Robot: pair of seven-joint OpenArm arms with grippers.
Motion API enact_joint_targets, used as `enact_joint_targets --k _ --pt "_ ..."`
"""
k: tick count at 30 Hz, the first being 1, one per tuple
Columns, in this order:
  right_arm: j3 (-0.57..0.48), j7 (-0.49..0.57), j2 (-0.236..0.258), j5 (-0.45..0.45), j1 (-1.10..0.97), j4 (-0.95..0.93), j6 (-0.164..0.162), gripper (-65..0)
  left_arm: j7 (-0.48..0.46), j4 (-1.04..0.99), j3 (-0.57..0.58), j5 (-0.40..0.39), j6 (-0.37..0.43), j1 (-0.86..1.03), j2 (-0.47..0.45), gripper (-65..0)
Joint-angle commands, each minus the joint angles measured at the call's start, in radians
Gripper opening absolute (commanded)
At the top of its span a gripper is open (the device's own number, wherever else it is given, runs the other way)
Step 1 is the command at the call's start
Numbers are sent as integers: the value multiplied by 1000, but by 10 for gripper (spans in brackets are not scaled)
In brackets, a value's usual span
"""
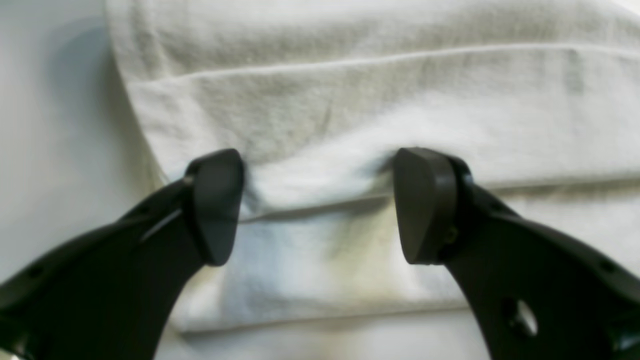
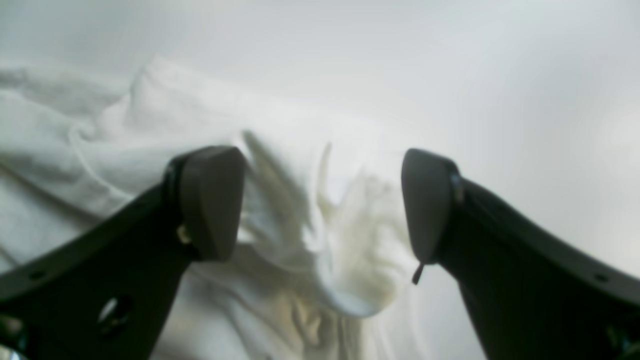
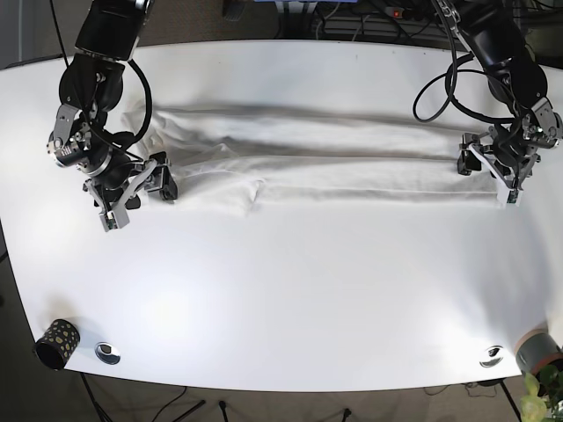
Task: Fold the T-shirt properly
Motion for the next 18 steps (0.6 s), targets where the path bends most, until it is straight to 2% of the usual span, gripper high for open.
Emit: enact_joint_targets --k 1,6,12,18 --pt "-12 12 9 17 34 -1 1 -178 12 10 0 0 -1 -10 -11 -211" --pt "-71 9 14 24 48 21 9 -178 12 7 0 0 -1 -10 -11 -211" --pt "-77 -20 14 18 -18 130 9 -178 12 9 0 0 -1 -10 -7 -211" --pt "-77 -18 3 17 34 29 1 -178 12 10 0 0 -1 -10 -6 -212"
